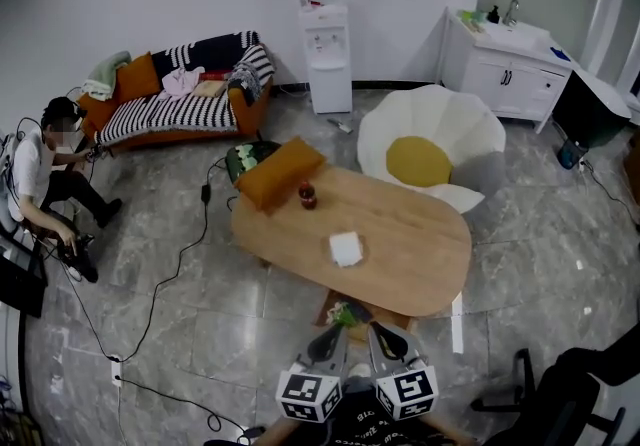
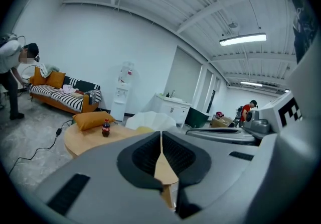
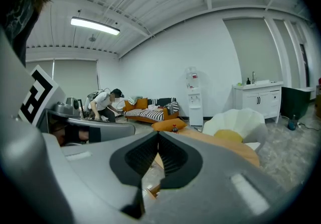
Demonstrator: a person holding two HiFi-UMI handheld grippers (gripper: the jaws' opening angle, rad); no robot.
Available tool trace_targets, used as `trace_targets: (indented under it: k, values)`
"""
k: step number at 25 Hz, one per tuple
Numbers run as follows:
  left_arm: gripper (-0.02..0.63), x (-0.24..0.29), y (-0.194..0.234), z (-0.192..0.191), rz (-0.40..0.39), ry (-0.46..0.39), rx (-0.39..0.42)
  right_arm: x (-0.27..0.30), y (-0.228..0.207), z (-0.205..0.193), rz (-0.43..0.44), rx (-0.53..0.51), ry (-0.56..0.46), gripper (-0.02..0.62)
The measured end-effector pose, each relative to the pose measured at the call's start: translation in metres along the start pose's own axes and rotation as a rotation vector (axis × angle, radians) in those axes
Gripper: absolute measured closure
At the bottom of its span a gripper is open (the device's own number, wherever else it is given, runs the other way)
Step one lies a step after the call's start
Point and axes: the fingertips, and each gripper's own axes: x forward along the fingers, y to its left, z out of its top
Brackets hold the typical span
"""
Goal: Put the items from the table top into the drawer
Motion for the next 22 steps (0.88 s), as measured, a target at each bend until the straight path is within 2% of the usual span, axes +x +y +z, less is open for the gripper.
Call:
trace_targets:
  k: [12,22]
  values:
    - [0.586,0.016,0.018,0.008,0.043,-0.007,-0.042,0.019,-0.014,0.002,0.003,0.027,0.015,0.591]
    - [0.585,0.046,0.049,0.021,0.016,0.008,-0.042,0.055,-0.028,0.009,-0.047,0.046,0.02,0.591]
